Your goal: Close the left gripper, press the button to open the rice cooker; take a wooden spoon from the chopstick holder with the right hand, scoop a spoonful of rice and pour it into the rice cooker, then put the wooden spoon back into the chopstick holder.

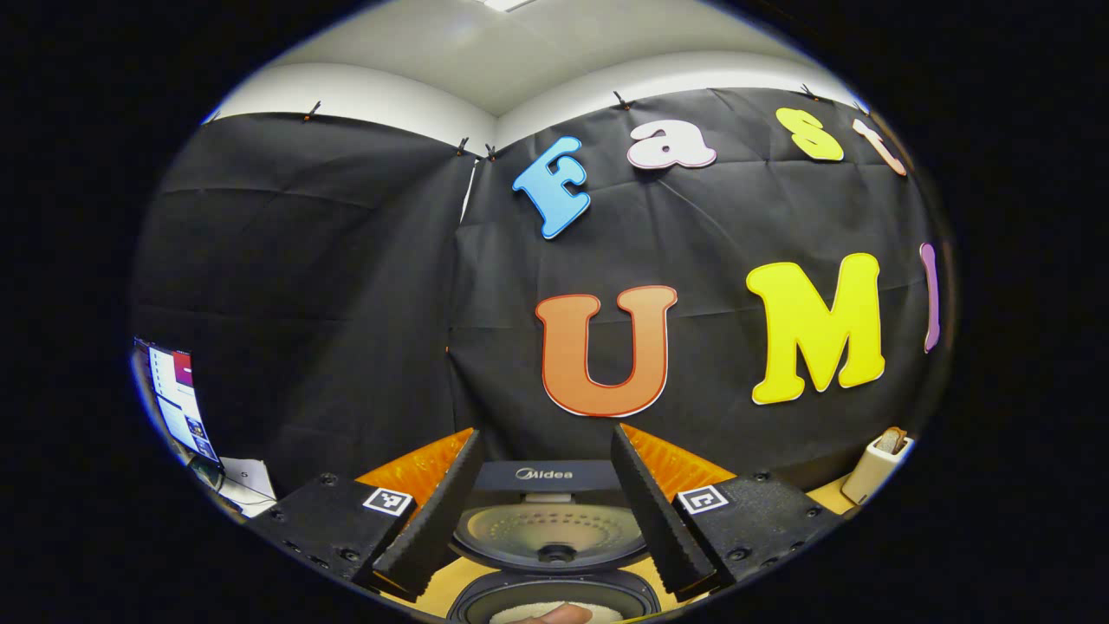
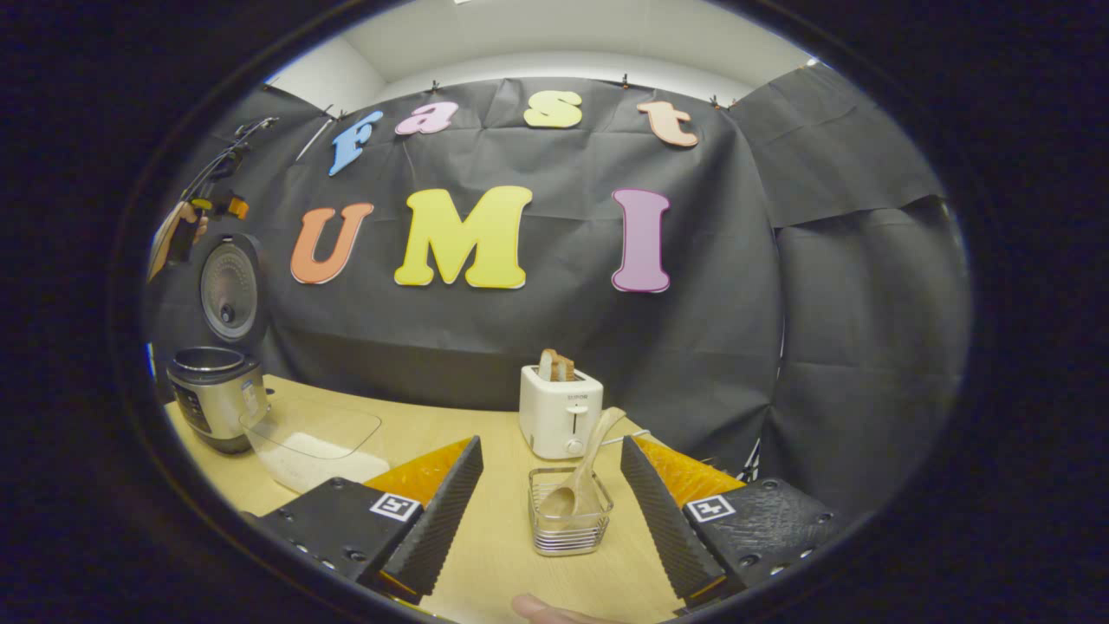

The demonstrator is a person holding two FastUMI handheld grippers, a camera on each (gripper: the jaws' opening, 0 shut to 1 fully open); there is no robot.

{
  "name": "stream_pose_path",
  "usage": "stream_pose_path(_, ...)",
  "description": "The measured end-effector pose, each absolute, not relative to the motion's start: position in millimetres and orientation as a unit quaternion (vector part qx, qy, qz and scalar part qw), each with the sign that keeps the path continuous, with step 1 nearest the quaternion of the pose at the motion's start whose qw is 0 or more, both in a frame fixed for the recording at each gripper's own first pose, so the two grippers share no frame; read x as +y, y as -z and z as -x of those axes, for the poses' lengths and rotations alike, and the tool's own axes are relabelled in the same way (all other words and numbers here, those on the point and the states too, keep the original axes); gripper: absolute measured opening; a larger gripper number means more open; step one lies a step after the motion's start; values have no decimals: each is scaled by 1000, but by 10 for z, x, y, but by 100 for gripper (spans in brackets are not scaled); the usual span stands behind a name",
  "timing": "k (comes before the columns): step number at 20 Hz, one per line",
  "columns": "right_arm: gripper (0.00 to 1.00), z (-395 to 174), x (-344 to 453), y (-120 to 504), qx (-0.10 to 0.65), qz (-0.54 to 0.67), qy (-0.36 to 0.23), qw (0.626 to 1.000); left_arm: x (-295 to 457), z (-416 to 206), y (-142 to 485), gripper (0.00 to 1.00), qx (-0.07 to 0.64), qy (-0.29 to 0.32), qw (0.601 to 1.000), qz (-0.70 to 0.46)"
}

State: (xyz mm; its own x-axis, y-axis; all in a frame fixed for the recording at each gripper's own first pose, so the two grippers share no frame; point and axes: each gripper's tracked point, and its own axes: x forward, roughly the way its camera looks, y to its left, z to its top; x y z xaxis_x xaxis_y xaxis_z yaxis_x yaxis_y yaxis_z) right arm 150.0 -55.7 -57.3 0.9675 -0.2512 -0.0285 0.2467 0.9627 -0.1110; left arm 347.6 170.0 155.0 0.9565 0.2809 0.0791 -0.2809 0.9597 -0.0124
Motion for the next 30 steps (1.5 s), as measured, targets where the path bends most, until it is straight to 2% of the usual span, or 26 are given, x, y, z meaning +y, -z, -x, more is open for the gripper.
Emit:
stream_pose_path(4, 95, -1531, -598, 585, 22, 52, 127, 990, 1708, -3823, -1547, 95, -21, -133, 991, 12)
stream_pose_path(6, 98, -1529, -607, 523, 6, 33, 126, 991, 1799, -3957, -1556, 95, -10, -145, 989, -18)
stream_pose_path(9, 95, -1477, -600, 427, -20, -9, 121, 992, 1862, -4091, -1371, 95, 30, -150, 987, -47)
stream_pose_path(10, 95, -1459, -584, 412, -24, -14, 116, 993, 1828, -4134, -1268, 100, 50, -140, 988, -44)
stream_pose_path(11, 96, -1427, -560, 391, -29, -13, 110, 993, 1800, -4121, -1202, 95, 62, -136, 988, -35)
stream_pose_path(12, 92, -1373, -532, 342, -43, -13, 105, 993, 1797, -4133, -1235, 87, 49, -134, 989, -42)
stream_pose_path(13, 96, -1320, -476, 273, -59, -11, 97, 993, 1800, -4137, -1211, 87, 53, -134, 989, -43)
stream_pose_path(14, 92, -1270, -429, 234, -70, -5, 91, 993, 1786, -4114, -1211, 92, 55, -134, 989, -39)
stream_pose_path(16, 95, -1200, -409, 238, -70, 18, 98, 993, 1782, -4034, -1206, 90, 52, -136, 989, -25)
stream_pose_path(18, 92, -1132, -410, 280, -57, 40, 116, 991, 1721, -3891, -1189, 90, 39, -138, 989, -35)
stream_pose_path(19, 95, -1092, -375, 271, -58, 35, 119, 991, 1708, -3818, -1192, 90, 33, -139, 989, -42)
stream_pose_path(22, 95, -977, -152, 271, -57, 4, 88, 995, 1637, -3602, -1154, 90, 11, -129, 991, -43)
stream_pose_path(23, 99, -946, -104, 266, -51, -2, 82, 995, 1630, -3532, -1127, 89, 6, -124, 992, -37)
stream_pose_path(24, 92, -908, -64, 250, -47, -6, 78, 996, 1593, -3452, -1087, 89, 2, -121, 992, -33)
stream_pose_path(27, 96, -771, 41, 204, -36, -17, 76, 996, 1483, -3193, -954, 89, 1, -114, 993, -41)
stream_pose_path(30, 92, -629, 144, 109, -35, -17, 61, 997, 1377, -2934, -733, 87, 13, -100, 994, -34)
